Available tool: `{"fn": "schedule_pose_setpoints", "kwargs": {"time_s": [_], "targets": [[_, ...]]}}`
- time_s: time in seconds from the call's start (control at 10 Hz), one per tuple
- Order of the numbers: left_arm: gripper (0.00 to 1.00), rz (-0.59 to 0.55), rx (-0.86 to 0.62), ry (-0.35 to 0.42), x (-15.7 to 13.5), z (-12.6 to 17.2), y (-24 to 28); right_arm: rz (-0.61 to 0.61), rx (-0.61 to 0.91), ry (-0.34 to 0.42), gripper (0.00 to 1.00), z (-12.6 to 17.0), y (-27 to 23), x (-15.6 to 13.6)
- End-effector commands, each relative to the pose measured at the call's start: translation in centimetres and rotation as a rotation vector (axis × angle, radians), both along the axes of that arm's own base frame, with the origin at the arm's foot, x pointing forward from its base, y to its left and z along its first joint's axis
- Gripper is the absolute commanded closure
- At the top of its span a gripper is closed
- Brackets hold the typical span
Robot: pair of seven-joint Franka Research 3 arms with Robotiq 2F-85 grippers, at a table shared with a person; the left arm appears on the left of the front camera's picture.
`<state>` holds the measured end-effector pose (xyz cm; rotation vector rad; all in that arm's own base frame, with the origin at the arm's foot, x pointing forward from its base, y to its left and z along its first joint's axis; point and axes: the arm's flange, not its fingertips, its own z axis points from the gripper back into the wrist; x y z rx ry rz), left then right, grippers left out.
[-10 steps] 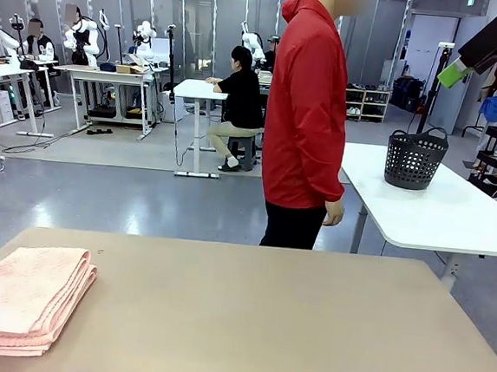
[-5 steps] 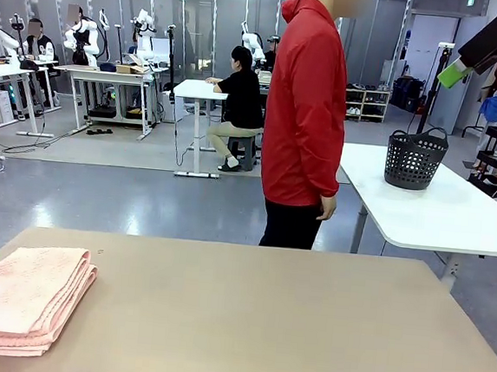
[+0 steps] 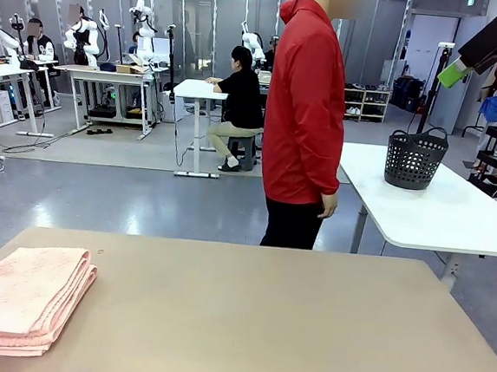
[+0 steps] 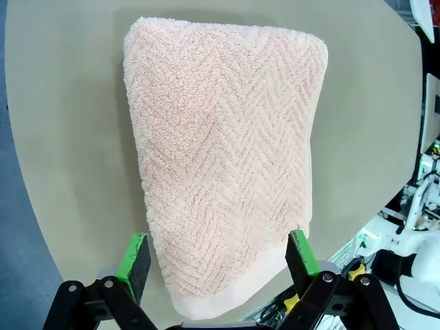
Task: Fold the towel.
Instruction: Pick up the 100 cm Hotel Towel and place it on the left side of the table.
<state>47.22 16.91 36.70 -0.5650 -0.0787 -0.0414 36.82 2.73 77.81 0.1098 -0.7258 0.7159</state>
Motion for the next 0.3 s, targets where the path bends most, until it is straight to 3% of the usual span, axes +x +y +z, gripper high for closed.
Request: {"fn": "schedule_pose_setpoints", "kwargs": {"time_s": [0.0,0.2], "targets": [[0.0,0.007,-0.002,-0.002,0.5,0.03,0.15,-0.005,-0.002,0.002,0.0,-0.02,-0.05,-0.14],[0.0,0.007,-0.002,-0.002,0.5,0.03,0.15,-0.005,-0.002,0.002,0.0,-0.02,-0.05,-0.14]]}}
